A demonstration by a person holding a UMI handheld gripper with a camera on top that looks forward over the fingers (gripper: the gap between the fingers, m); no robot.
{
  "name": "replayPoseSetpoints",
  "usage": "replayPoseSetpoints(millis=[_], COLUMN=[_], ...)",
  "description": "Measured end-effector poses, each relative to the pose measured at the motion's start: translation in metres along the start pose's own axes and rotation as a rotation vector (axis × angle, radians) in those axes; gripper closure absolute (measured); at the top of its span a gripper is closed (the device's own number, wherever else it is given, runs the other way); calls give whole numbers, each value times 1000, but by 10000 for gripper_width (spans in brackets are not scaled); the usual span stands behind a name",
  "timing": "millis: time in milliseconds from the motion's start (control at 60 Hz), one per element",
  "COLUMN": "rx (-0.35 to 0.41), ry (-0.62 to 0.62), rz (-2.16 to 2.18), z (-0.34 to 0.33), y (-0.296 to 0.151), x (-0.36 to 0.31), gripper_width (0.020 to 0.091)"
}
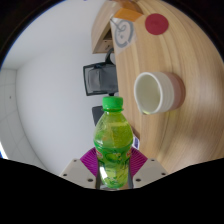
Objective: Pour water
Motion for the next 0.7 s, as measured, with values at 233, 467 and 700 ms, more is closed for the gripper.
replayPoseSetpoints(millis=[233, 467, 700], rx=[168, 394, 417], ry=[6, 91, 259], rz=[-843, -1402, -1617], z=[-47, -77, -77], y=[-43, -130, -234], x=[-85, -111, -49], gripper_width=[720, 713, 714])
Point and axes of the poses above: the point between the fingertips, and its own axes, seen from behind it with the camera up: x to the right, y down, z forward, the way the camera looks, the point moved 9 cm from there along -z, backward, against the way the camera looks, and after that the axes turned 3 degrees about x, right-handed, at the moved point
